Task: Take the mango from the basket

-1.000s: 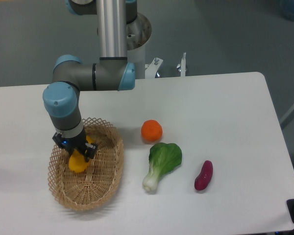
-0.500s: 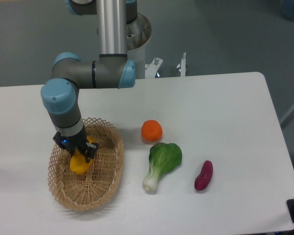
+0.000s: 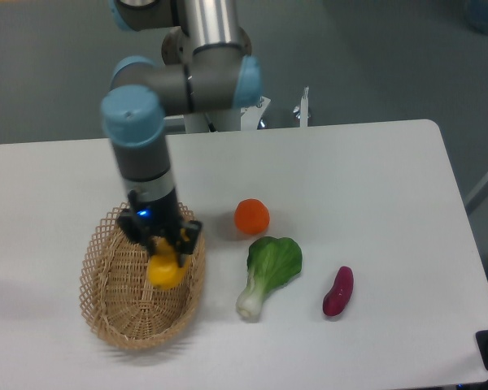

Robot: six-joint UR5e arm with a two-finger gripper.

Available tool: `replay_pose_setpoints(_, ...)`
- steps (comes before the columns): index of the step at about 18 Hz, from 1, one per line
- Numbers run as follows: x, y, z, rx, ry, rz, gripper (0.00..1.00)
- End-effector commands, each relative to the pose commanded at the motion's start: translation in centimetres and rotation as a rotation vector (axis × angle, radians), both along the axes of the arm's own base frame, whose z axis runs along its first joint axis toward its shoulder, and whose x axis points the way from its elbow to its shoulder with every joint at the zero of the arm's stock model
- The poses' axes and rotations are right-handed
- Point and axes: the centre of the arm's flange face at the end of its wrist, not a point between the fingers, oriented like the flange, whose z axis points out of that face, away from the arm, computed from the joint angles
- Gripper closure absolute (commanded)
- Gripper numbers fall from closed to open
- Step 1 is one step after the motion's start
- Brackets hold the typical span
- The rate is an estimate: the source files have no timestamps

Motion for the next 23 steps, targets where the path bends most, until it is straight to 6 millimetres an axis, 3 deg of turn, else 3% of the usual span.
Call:
replay_pose_setpoints(6,-8.3,-7.5,2.7,-0.020,-0.022,-0.093,0.58)
replay_pose_setpoints(13,-15.7,-15.3,2.6,-0.090,0.028,-0.190,0.58)
replay_pose_setpoints(17,-17.9,-17.8,2.7,-0.109,0.046,-0.221,0.58)
replay_pose_setpoints(23,-18.2,-18.3,2.7,-0.114,0.051,-0.222,0.58)
